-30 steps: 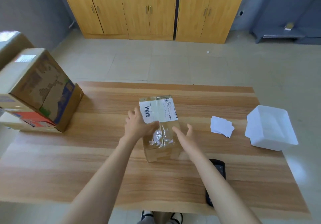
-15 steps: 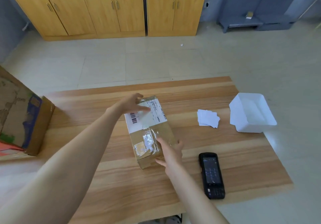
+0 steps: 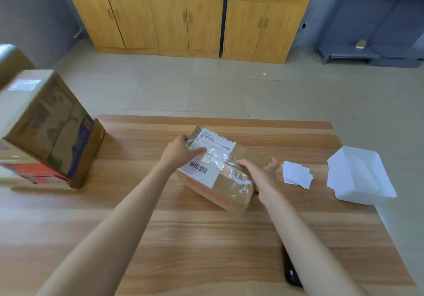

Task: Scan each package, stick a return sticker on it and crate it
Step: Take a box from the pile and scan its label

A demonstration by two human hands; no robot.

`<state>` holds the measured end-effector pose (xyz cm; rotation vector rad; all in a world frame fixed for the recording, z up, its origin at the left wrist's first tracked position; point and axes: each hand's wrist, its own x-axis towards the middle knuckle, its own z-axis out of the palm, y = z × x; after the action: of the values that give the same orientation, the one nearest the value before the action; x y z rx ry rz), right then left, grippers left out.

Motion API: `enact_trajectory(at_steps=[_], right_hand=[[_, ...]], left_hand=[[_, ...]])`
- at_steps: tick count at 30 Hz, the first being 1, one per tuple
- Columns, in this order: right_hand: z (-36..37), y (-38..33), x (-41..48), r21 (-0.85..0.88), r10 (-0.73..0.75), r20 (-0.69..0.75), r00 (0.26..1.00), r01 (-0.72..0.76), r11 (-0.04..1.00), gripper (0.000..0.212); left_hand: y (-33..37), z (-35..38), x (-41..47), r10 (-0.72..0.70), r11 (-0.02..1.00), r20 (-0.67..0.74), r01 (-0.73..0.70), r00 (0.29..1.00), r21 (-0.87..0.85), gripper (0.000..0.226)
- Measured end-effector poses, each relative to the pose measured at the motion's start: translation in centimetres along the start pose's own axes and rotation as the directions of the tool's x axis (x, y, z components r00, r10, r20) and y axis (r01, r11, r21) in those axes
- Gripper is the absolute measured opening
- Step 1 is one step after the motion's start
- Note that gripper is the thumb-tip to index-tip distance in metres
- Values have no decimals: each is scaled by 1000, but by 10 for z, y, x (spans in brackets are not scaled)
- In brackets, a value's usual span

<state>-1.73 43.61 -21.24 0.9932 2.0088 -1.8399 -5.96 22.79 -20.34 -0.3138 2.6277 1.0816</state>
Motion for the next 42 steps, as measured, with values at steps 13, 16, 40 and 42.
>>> enact_trajectory(at_steps=[13, 16, 40, 42], right_hand=[[28, -8, 38, -247, -70, 251, 965, 134, 960, 61], [27, -7, 38, -249, -86, 272, 958, 157, 956, 52], [-113, 105, 26, -265, -27, -93, 995, 1, 964, 60], [-124, 123, 25, -287, -25, -128, 992, -13, 958, 63]], left_hand=[[-58, 34, -50, -301, 931, -239, 230, 923, -282, 57], [-61, 38, -49, -302, 927, -258, 219, 918, -305, 54], [-68, 47, -36, -380, 801, -240, 188, 893, -568, 80], [-67, 51, -38, -381, 802, -250, 183, 890, -569, 77]])
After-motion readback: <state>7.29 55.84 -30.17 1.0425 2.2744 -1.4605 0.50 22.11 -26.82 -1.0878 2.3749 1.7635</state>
